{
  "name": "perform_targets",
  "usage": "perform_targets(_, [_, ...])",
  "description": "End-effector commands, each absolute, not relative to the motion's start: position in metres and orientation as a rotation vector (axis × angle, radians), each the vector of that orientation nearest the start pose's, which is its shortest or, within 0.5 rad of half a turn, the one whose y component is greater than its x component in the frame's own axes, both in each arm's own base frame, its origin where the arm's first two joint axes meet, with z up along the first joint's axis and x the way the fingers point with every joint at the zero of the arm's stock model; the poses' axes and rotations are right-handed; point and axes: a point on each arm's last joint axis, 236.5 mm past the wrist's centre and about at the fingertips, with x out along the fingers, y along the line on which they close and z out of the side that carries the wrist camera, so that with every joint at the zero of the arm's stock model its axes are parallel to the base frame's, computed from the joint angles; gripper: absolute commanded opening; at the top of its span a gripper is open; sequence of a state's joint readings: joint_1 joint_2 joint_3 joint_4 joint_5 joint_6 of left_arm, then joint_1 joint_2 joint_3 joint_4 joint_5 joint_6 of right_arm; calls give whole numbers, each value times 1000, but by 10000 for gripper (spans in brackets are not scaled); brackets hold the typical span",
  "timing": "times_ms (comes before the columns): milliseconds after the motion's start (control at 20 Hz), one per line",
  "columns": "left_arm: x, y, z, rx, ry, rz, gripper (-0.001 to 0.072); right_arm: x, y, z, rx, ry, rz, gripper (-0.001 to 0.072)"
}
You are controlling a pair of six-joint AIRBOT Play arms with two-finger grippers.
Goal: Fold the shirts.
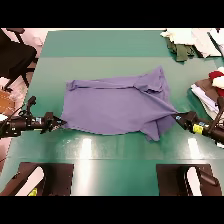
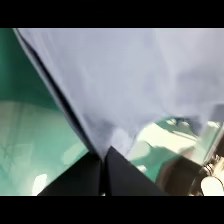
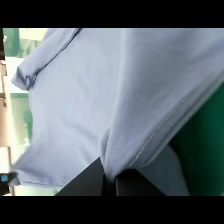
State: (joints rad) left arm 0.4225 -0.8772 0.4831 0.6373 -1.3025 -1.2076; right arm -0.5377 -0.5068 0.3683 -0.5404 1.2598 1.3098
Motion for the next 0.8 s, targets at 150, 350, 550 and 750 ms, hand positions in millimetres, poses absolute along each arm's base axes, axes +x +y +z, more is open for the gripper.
perform_targets(150, [259, -89, 28, -873, 1161, -415, 18, 204, 32, 50, 685, 984, 17, 18])
perform_targets(350, [276, -82, 54, -834, 1092, -419, 18, 207, 13, 83, 560, 982, -33, 18])
perform_targets(550, [301, -77, 79, -871, 979, -404, 18, 243, 25, 102, 582, 999, 78, 18])
perform_targets(750, [346, -84, 93, -875, 802, -332, 17, 309, 44, 91, 617, 945, 144, 18])
